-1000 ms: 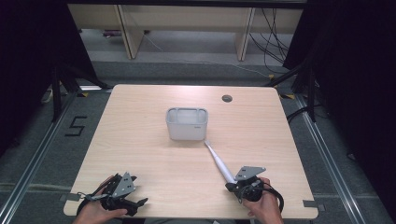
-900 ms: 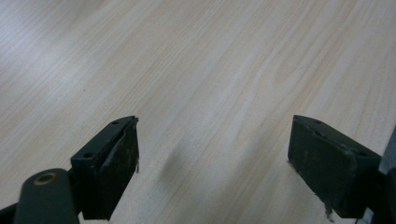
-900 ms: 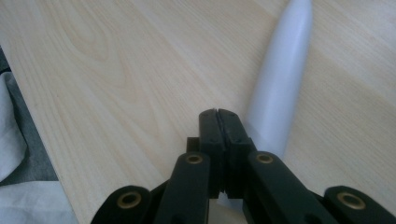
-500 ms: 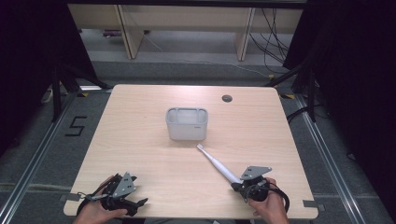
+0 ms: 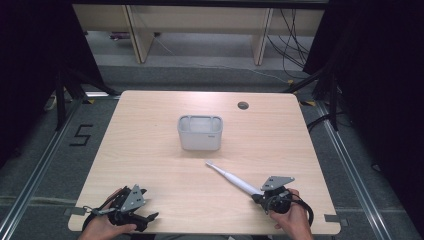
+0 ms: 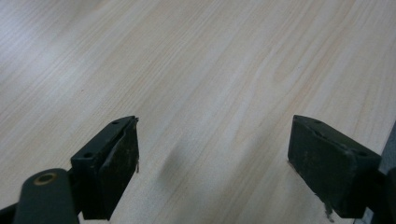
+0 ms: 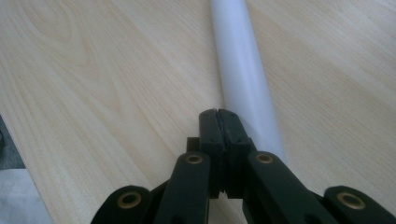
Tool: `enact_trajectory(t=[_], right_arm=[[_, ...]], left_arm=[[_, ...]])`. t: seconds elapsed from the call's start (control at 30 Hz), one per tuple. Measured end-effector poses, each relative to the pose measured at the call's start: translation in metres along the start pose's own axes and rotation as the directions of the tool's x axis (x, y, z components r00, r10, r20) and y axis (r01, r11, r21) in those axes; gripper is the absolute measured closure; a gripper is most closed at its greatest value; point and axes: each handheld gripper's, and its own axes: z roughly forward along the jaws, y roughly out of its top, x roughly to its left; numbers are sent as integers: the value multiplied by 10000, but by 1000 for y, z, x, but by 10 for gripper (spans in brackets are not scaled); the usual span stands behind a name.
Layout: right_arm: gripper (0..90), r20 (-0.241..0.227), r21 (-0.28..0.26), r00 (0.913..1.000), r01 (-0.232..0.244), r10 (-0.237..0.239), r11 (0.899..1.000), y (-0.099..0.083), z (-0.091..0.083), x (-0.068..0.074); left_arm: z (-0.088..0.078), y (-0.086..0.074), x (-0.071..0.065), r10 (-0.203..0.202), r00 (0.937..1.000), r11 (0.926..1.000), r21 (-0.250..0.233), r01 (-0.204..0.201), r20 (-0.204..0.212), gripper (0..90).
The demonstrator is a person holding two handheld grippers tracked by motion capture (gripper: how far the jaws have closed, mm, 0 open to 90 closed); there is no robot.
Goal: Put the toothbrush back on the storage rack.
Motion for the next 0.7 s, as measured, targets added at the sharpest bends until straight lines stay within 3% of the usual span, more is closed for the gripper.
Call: enact_trajectory(t=[0.03,0.07,0.27,0.3,0.33,0.4,0.43,0.53,0.67,0.7], right_arm=[[897,-68,159,9999,-127,129,9998,1,-1,0],[897,-42,158,10000,77,-76,9998,1,-1,-2],[850,-272,-112,9996,82,-85,9999,3,-5,-3],[804,-180,-291,9995,-251,246,9993,6,-13,-1],[804,-180,-291,9995,-251,246,9993,6,-13,-1],[712,-299,-220,9995,-92,86,9997,11,-18,0],[643,-48,-293,10000,-40,39,9996,14,-21,-2],[612,165,-173,9994,314,-311,9994,18,-21,-4],[552,369,112,9983,449,-453,9989,27,-22,-5],[531,323,400,9977,581,-594,9975,33,-22,-6]], left_arm=[[0,0,0,37,10000,10000,18,-37,-12,161],[0,0,0,21,10000,10000,-14,-21,-21,161],[0,0,0,-43,10000,10000,-34,44,35,162],[0,0,0,52,10000,10000,-35,-51,44,162],[0,0,0,-33,10000,10000,-24,34,60,162],[0,0,2,76,10000,10000,4,-76,41,162],[0,0,2,45,10000,10000,-9,-45,9,162],[0,0,2,89,10000,10000,4,-89,24,162],[0,0,2,31,10000,10000,-18,-31,7,162],[0,0,2,41,10000,10000,-20,-41,16,162]])
